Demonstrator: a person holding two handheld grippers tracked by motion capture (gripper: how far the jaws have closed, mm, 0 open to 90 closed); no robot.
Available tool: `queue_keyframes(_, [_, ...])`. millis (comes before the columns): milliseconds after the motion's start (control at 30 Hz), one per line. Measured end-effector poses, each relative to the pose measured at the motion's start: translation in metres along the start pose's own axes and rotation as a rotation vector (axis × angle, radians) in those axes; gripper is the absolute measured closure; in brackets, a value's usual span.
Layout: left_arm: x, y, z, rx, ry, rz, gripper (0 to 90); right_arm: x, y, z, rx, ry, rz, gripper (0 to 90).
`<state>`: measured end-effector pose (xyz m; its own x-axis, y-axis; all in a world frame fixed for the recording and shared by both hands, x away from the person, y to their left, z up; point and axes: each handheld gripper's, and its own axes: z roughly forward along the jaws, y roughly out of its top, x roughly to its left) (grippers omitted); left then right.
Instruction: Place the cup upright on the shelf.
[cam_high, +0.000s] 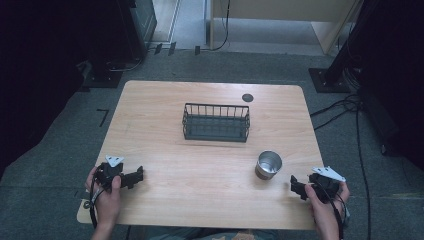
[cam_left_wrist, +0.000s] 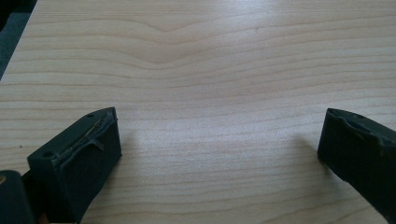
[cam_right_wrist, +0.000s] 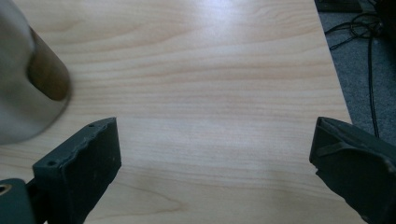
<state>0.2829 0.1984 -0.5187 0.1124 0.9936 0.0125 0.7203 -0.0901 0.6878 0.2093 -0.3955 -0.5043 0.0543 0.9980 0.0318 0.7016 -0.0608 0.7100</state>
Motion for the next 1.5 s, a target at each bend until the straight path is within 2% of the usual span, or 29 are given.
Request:
queue_keyframes(233, [0.0,0.0,0.0,0.0,0.0,-0.001,0.0,0.003,0.02,-0.015,-0.052,-0.033,0.056,1.7])
queue_keyframes(367, [0.0,0.0,0.0,0.0,0.0,0.0,0.0,0.006,0.031,-0.02,-0.073,-0.017,0.062,1.6])
queue_keyframes(567, [0.0,0.0,0.0,0.0,0.0,-0.001,0.0,0.018,0.046,-0.025,-0.099,0.013,0.036,1.6])
queue_keyframes(767, [0.0,0.0,0.0,0.0,0.0,0.0,0.0,0.032,0.057,-0.028,-0.112,0.065,0.04,1.6])
queue_keyframes(1000, [0.0,0.0,0.0,0.0,0.0,0.0,0.0,0.052,0.064,-0.027,-0.137,0.083,0.012,1.5])
queue_keyframes(1200, [0.0,0.0,0.0,0.0,0.0,0.001,0.0,0.066,0.067,-0.026,-0.135,0.125,0.012,1.5])
queue_keyframes(1500, [0.0,0.0,0.0,0.0,0.0,0.001,0.0,0.084,0.067,-0.019,-0.108,0.17,-0.017,1.5])
